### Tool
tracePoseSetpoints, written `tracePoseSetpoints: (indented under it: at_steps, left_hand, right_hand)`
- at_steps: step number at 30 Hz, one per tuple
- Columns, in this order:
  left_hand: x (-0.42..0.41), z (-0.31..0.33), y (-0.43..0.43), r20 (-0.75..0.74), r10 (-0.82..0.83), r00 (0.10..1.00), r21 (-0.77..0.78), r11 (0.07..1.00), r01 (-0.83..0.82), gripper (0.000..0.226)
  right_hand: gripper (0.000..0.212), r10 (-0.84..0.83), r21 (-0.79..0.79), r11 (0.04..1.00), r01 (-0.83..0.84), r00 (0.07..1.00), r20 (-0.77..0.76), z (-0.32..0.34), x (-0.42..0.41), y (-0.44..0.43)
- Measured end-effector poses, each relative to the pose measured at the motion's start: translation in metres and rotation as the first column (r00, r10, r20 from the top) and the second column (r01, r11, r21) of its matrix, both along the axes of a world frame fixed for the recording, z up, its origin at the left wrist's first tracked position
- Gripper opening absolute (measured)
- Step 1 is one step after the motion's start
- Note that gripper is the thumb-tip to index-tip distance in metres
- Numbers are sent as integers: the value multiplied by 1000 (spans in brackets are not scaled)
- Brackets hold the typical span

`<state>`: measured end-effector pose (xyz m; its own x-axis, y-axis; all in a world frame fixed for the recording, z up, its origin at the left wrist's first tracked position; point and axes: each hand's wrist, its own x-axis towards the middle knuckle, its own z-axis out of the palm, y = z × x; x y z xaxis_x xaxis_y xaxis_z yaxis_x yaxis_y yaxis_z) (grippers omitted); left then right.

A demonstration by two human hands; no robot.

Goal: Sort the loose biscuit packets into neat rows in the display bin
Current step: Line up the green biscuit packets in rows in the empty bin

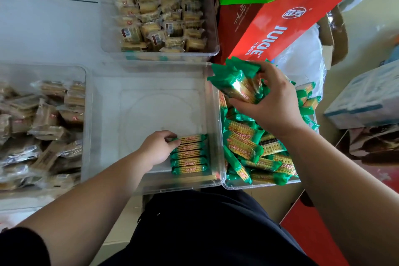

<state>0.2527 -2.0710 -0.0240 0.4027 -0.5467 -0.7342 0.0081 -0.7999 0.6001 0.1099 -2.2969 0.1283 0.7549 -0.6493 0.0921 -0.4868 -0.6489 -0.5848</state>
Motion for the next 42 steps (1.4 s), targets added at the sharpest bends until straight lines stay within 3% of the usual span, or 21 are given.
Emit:
tracePoseSetpoints:
  at_steps: [3, 7, 10, 14, 17, 22, 25, 26, 28, 30, 35, 39, 42]
  left_hand:
    - [3, 3, 1, 64, -109, 992, -2, 994, 109, 33]
    - [10, 8, 9, -1, -189, 982, 8, 982, 189, 39]
    - [13, 11, 19, -107, -164, 981, -2, 986, 165, 40]
    - [23, 13, 33, -141, -116, 983, 32, 992, 122, 47]
    - [32, 16, 43, -66, -44, 997, 75, 996, 49, 59]
    - [37, 19, 35, -34, 120, 992, 0, 993, -120, 63]
    - [34, 21, 16, -72, 84, 994, -42, 995, -87, 14]
    - [33, 20, 11, -85, 64, 994, -58, 996, -69, 11]
    - [32, 16, 4, -160, 79, 984, -63, 994, -90, 10]
    - [31, 12, 2, -253, 121, 960, -49, 989, -138, 24]
    - [24, 2, -9, -235, 42, 971, -108, 992, -69, 42]
    - [23, -7, -18, -145, 106, 984, -101, 987, -122, 59]
    - [21, -17, -26, 56, -32, 998, -59, 998, 36, 42]
  right_hand:
    - [76, 76, -32, 997, -73, 992, 99, 14, 15, 16]
    - [79, 256, -60, 966, -253, 965, 59, 18, 52, 49]
    - [82, 373, -44, 922, -385, 913, -162, -4, 85, 66]
    - [77, 412, -34, 846, -531, 694, -591, -58, 107, 77]
    - [73, 356, -16, 852, -523, 601, -716, -90, 100, 81]
    - [77, 330, 52, 903, -426, 613, -718, -108, 96, 87]
    - [77, 329, 93, 924, -370, 649, -686, -101, 98, 83]
    - [77, 318, 96, 934, -345, 675, -666, -96, 100, 82]
    - [78, 288, 55, 943, -328, 723, -627, -84, 103, 77]
    - [78, 262, -4, 944, -329, 759, -596, -72, 107, 71]
    - [79, 248, -8, 949, -314, 766, -593, -55, 109, 59]
    - [81, 246, -10, 949, -315, 762, -599, -52, 107, 62]
    - [82, 246, -27, 944, -328, 757, -606, -48, 105, 61]
